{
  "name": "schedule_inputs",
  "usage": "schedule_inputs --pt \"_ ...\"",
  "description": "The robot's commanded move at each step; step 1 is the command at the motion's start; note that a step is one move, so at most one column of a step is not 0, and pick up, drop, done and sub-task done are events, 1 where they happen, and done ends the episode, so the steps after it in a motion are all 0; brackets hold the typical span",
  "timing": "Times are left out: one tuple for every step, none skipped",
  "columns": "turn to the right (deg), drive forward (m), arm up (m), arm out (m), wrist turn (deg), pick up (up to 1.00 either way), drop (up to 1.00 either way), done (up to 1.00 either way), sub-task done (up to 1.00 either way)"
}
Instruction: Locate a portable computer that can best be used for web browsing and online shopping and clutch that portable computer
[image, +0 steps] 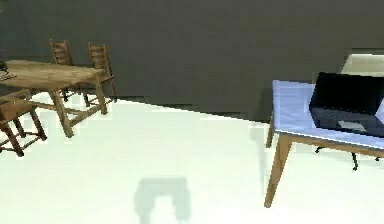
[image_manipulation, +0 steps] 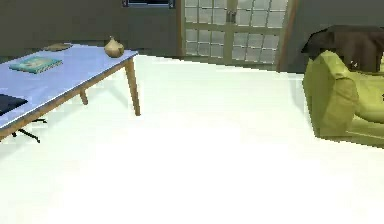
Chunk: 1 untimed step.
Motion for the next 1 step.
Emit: schedule_inputs --pt "0.0 0.6 0.0 0.0 0.0 0.0 0.0 0.0 0.0"
